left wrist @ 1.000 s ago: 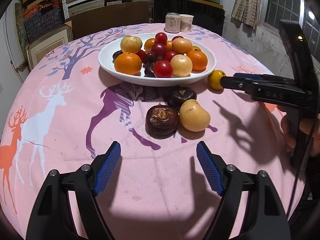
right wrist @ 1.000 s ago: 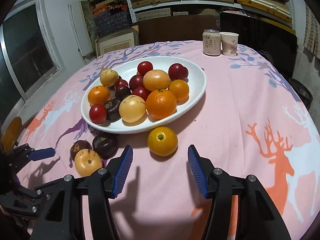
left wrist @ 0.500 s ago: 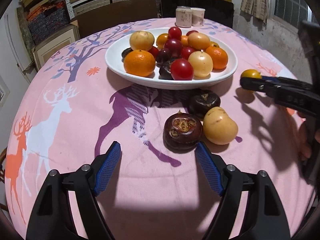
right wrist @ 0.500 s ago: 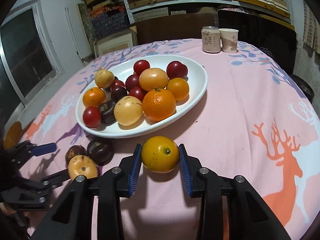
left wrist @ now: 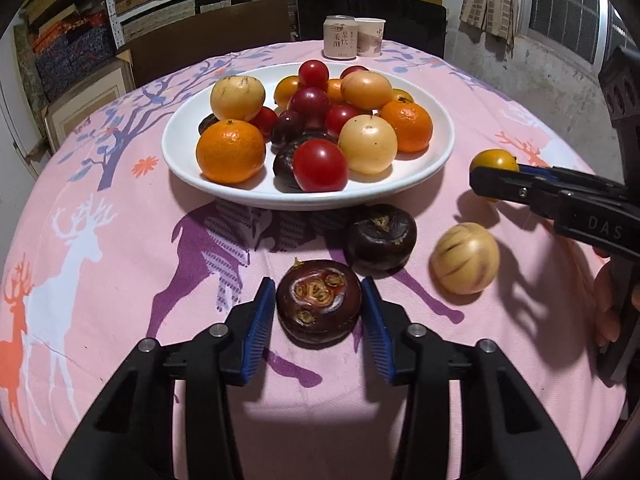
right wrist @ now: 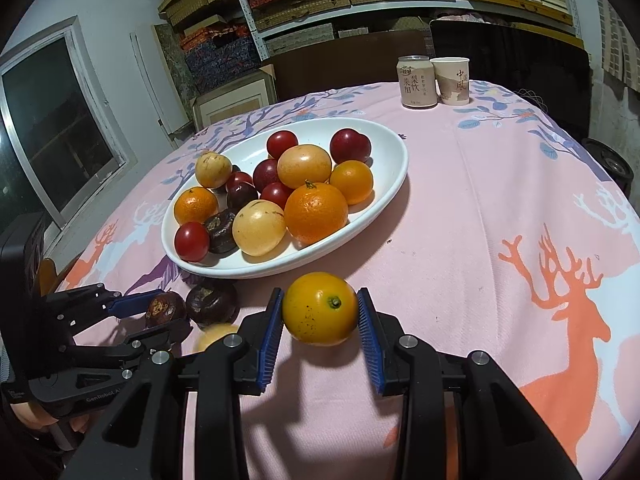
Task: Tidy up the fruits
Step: 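Grasp a mangosteen with left tool while right tool grasps a yellow orange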
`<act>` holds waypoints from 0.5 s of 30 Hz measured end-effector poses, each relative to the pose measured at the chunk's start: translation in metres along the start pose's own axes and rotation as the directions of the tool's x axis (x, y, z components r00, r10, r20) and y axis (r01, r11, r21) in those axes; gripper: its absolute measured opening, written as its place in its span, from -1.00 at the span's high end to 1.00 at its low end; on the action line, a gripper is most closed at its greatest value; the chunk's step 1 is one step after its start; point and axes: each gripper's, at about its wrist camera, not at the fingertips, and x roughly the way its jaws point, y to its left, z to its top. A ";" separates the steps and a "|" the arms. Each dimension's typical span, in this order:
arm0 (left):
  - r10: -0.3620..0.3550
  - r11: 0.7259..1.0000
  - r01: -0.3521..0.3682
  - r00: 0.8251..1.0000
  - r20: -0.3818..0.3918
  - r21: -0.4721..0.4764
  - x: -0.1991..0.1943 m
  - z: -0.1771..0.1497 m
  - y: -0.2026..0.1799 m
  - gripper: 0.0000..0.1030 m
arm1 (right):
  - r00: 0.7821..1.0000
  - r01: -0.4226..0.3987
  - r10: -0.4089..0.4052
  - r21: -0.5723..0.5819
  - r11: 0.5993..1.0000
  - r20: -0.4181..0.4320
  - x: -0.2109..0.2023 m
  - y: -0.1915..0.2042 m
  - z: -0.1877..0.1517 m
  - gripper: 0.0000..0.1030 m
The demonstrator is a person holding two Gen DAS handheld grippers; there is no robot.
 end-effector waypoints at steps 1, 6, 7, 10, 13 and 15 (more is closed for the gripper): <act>-0.003 1.000 0.003 1.000 0.003 -0.007 -0.001 -0.001 0.001 0.21 | 1.000 -0.001 0.001 0.000 1.000 0.007 -0.001 0.000 0.000 0.28; 0.001 1.000 0.000 0.999 0.050 -0.020 -0.018 -0.009 0.003 0.21 | 0.999 -0.006 0.007 -0.016 1.000 0.047 -0.010 0.004 -0.002 0.28; 0.007 1.000 -0.006 0.998 0.055 -0.020 -0.020 -0.011 0.002 0.21 | 0.999 -0.007 0.008 -0.017 1.000 0.049 -0.011 0.004 -0.002 0.28; 0.017 1.000 -0.016 0.998 0.063 -0.021 -0.027 -0.014 0.001 0.21 | 0.998 -0.010 0.011 -0.019 1.000 0.059 -0.015 0.005 -0.003 0.28; 0.024 0.999 -0.022 0.997 0.075 -0.028 -0.034 -0.017 0.001 0.21 | 0.998 -0.012 0.014 -0.020 1.000 0.065 -0.020 0.005 -0.006 0.28; 0.027 0.999 -0.025 0.996 0.081 -0.031 -0.038 -0.019 0.001 0.21 | 0.997 -0.013 0.014 -0.017 1.000 0.073 -0.024 0.005 -0.008 0.28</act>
